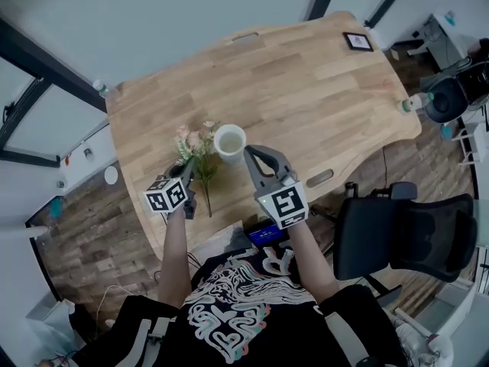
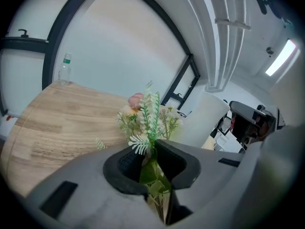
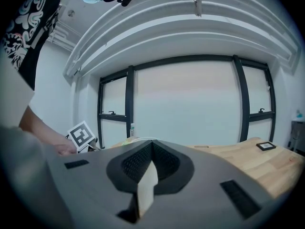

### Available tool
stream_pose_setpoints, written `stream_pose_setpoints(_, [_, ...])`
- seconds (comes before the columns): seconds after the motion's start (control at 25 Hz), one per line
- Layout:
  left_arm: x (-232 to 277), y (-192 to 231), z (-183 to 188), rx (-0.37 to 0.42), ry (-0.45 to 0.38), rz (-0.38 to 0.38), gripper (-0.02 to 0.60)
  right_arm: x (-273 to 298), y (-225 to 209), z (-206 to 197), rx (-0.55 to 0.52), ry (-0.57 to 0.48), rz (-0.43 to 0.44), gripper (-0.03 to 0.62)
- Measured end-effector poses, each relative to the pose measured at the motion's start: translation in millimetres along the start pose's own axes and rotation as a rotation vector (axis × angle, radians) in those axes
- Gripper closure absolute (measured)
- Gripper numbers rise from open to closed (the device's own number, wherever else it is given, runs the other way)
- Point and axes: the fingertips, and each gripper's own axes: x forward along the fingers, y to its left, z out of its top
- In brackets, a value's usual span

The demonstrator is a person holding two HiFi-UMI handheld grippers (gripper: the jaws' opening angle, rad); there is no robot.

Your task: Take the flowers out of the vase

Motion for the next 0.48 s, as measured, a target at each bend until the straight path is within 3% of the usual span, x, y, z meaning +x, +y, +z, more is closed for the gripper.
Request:
stream_pose_setpoints(0.24, [-2.9, -11.4, 8.9, 0.137, -0.047, -0.034, 0.506, 2.2, 4.8, -3.3, 0.004, 0.027, -0.01, 0.588])
stream_pose_setpoints(0.48, [-12.8, -18.9, 19.4, 0.195, -0.083, -0.086, 0.505, 3.5, 14.3, -5.8, 0.007, 0.034, -0.017, 0.588])
